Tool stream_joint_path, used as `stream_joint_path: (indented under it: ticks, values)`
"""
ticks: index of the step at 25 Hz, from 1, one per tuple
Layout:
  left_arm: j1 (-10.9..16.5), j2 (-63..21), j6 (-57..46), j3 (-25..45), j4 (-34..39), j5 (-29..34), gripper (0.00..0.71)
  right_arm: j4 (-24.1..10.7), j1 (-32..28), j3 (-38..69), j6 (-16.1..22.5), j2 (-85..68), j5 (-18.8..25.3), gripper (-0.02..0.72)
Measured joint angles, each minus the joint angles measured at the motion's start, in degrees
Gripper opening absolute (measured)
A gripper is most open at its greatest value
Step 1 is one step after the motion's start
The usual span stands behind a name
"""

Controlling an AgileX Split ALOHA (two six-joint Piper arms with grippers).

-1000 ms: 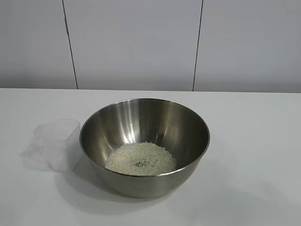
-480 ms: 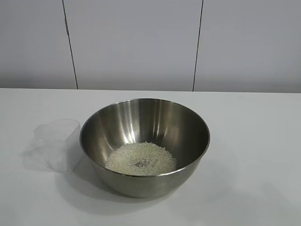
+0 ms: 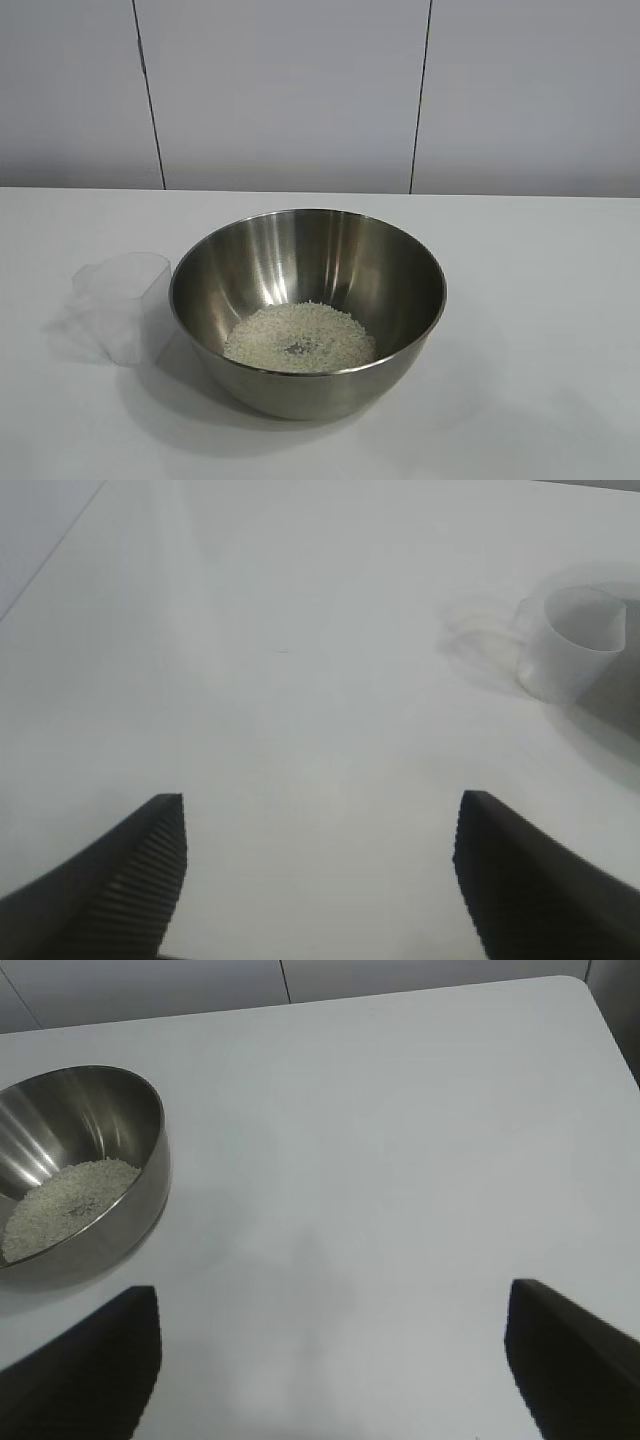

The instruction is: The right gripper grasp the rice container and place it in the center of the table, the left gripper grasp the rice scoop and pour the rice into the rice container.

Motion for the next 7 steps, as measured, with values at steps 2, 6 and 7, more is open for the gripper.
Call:
stream_joint_path:
  ticks: [2, 6, 7]
  values:
    - [0.00, 0.00, -0.06, 0.44, -0.11, -0.97, 0.541, 0.00, 0.00, 0.00, 0.00, 0.00, 0.00, 0.641]
    - [0.00, 0.00, -0.06, 1.35, -0.60, -1.81, 0.541, 0.00, 0.00, 0.00, 0.00, 0.00, 0.00, 0.641]
    - [0.00, 0.00, -0.06, 1.35, -0.65, -1.95, 0.541, 0.00, 0.00, 0.00, 0.00, 0.00, 0.00, 0.641]
